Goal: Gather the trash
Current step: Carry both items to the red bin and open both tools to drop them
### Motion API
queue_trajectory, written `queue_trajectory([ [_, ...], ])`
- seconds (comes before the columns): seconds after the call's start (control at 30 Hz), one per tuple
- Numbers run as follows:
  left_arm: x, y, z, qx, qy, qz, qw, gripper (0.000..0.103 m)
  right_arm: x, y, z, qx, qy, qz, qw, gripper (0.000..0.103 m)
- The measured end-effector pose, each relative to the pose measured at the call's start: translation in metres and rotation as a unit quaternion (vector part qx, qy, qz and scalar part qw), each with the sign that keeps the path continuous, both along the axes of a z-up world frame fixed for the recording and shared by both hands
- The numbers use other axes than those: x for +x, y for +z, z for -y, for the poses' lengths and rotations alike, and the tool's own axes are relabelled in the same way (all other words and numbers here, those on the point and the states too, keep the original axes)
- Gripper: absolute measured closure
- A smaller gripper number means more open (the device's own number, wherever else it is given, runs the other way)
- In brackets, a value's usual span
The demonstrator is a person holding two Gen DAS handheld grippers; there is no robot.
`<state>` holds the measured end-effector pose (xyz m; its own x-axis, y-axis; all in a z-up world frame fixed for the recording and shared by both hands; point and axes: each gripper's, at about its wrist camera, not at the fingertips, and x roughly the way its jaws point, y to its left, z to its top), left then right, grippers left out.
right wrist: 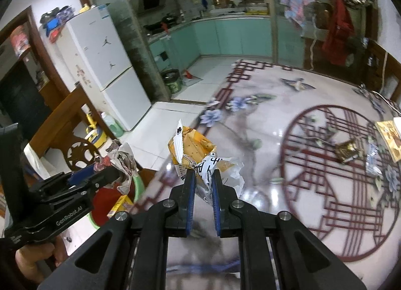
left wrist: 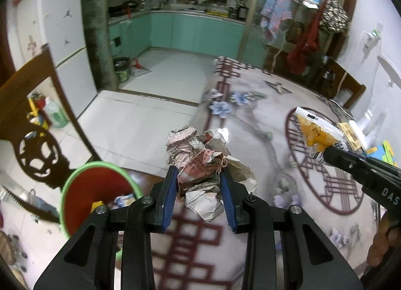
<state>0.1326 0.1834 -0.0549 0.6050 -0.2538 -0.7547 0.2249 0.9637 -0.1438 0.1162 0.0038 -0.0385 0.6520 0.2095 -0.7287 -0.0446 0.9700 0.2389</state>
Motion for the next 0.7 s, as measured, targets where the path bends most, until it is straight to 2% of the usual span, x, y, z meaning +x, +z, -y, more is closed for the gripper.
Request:
queue_trajectory([
  [0.43,0.002,-0.018,-0.092,0.009,0.079,-0.017,0.9967,0.07,0.025,-0.017,-0.096,0.007,0.072,-0.011,0.997,0.093],
  [0.7,0.003,-0.03,-0.133,0.008,0.112,-0.033,0.9932,0.07,0.039,-0.029,-0.143,0.007,0.108,-0.022,0.994,0.093],
])
